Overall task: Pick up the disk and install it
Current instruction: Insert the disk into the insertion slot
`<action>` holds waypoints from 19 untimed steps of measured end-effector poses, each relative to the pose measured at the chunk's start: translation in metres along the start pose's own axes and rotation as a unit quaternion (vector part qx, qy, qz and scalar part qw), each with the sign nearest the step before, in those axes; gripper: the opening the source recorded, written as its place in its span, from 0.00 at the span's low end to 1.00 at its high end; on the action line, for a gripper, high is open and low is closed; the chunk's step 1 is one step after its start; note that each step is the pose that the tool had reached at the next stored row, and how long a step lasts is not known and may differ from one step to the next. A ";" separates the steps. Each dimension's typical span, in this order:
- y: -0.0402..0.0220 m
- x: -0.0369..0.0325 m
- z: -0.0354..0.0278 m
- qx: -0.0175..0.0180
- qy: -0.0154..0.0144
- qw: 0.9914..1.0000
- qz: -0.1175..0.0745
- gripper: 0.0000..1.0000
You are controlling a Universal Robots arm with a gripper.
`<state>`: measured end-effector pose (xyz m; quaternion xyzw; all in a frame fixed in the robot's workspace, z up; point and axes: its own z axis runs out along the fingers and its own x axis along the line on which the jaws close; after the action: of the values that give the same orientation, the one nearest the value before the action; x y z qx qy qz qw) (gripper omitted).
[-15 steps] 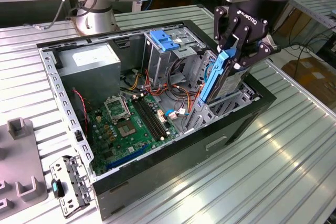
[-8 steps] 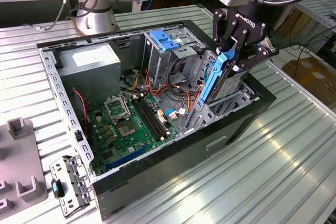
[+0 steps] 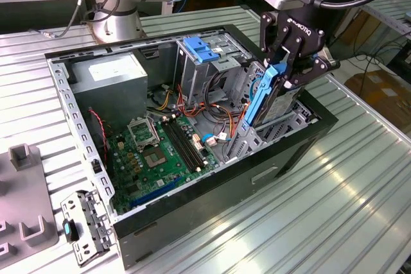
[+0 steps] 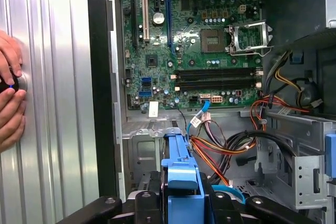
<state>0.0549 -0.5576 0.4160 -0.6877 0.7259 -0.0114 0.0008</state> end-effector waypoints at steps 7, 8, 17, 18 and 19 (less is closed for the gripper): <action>0.0002 -0.0001 0.0090 0.000 0.000 1.000 0.000 0.43; 0.0002 -0.0002 0.0110 0.000 0.000 1.000 0.000 0.37; 0.0004 0.0011 0.0335 0.000 0.000 1.000 0.000 0.11; 0.0004 0.0010 0.0340 0.000 0.000 1.000 0.000 0.11; 0.0004 0.0010 0.0340 0.000 0.000 1.000 0.000 0.11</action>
<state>0.0550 -0.5591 0.3820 -0.6877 0.7259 -0.0113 0.0009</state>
